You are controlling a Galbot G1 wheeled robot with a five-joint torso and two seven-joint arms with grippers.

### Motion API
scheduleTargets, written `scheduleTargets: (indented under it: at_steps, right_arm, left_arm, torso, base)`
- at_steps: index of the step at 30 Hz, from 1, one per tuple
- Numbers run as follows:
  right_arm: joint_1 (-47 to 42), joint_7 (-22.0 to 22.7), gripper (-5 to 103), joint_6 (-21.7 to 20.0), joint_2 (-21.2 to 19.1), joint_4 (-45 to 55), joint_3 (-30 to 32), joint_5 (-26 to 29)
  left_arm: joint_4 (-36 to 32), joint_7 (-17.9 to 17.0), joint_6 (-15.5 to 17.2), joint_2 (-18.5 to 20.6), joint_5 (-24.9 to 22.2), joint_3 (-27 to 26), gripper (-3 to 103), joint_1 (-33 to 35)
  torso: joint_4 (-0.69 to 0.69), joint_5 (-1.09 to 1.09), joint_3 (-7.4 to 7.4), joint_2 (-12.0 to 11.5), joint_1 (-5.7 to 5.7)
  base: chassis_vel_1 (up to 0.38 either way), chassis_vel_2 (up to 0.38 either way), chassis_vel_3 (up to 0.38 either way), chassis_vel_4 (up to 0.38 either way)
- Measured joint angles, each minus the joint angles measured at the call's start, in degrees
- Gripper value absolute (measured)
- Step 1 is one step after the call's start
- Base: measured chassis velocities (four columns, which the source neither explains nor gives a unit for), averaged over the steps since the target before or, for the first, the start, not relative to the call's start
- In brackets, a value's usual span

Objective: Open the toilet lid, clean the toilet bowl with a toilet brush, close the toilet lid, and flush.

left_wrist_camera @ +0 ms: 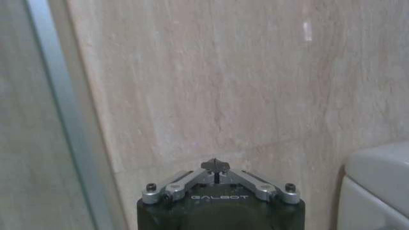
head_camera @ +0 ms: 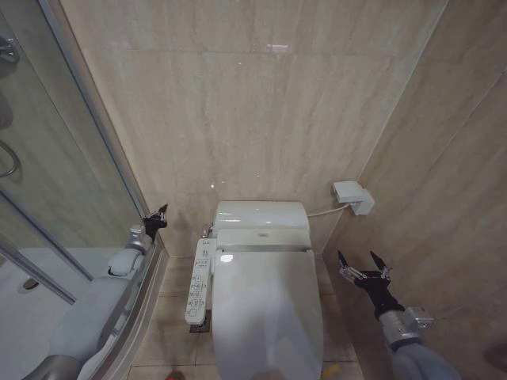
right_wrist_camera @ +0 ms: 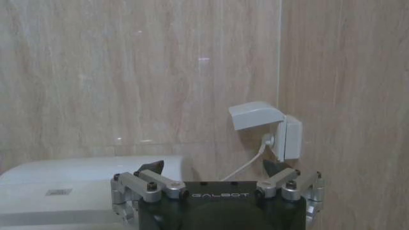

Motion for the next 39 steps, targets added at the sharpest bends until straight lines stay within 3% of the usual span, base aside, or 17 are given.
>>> scheduleTargets:
  at_steps: [5, 12, 13, 18, 19, 25, 26, 33, 34, 39]
  right_arm:
    - [0.00, 0.00, 100, 0.00, 0.00, 0.00, 0.00, 0.00]
    - [0.00, 0.00, 100, 0.00, 0.00, 0.00, 0.00, 0.00]
    - [0.00, 0.00, 100, 0.00, 0.00, 0.00, 0.00, 0.00]
    - [0.00, 0.00, 100, 0.00, 0.00, 0.00, 0.00, 0.00]
    - [0.00, 0.00, 100, 0.00, 0.00, 0.00, 0.00, 0.00]
    - [0.00, 0.00, 100, 0.00, 0.00, 0.00, 0.00, 0.00]
    - [0.00, 0.00, 100, 0.00, 0.00, 0.00, 0.00, 0.00]
    - [0.00, 0.00, 100, 0.00, 0.00, 0.00, 0.00, 0.00]
    - [0.00, 0.00, 100, 0.00, 0.00, 0.00, 0.00, 0.00]
    - [0.00, 0.00, 100, 0.00, 0.00, 0.00, 0.00, 0.00]
  left_arm:
    - [-6.22, -3.47, 1.76, -0.01, -0.08, -1.73, 0, 4.23]
    - [-12.90, -4.67, 3.91, -0.01, -0.52, -4.27, 0, 9.59]
    - [-14.27, -4.85, 4.32, -0.03, -0.53, -4.89, 15, 10.69]
    - [-18.58, -5.61, 5.81, -0.07, -0.69, -6.72, 15, 13.77]
    - [-19.55, -5.63, 6.09, 0.05, -0.70, -7.18, 42, 14.44]
    - [-24.52, -5.14, 7.56, 1.05, -1.64, -9.88, 42, 17.44]
    - [-25.04, -4.84, 7.65, 1.02, -1.82, -10.37, 69, 17.81]
    - [-27.56, -4.03, 7.88, -0.59, -2.97, -13.47, 69, 19.82]
    - [-27.85, -4.03, 7.88, -0.88, -3.08, -13.69, 95, 20.02]
    - [-28.33, -4.10, 6.55, -3.05, -4.06, -13.50, 95, 20.27]
  torso:
    - [0.01, 0.00, 0.00, 0.00, 0.00]
    - [0.00, 0.00, 0.00, 0.00, 0.00]
    - [0.01, -0.02, 0.01, 0.00, 0.00]
    - [0.00, -0.02, 0.00, 0.00, 0.00]
    - [-0.01, -0.02, 0.00, 0.00, 0.00]
    - [0.00, 0.00, 0.00, 0.00, 0.00]
    - [0.01, -0.01, 0.00, 0.00, 0.00]
    - [0.00, -0.01, 0.00, 0.00, 0.00]
    - [0.00, -0.01, 0.00, 0.00, 0.00]
    - [0.00, 0.00, 0.00, 0.00, 0.00]
  base:
    - [0.000, 0.000, 0.000, 0.000]
    - [0.000, 0.000, 0.000, 0.000]
    - [0.000, 0.000, 0.000, 0.000]
    - [0.000, 0.000, 0.000, 0.000]
    - [0.000, 0.000, 0.000, 0.000]
    - [0.000, 0.000, 0.000, 0.000]
    - [0.000, 0.000, 0.000, 0.000]
    - [0.000, 0.000, 0.000, 0.000]
    - [0.000, 0.000, 0.000, 0.000]
    - [0.000, 0.000, 0.000, 0.000]
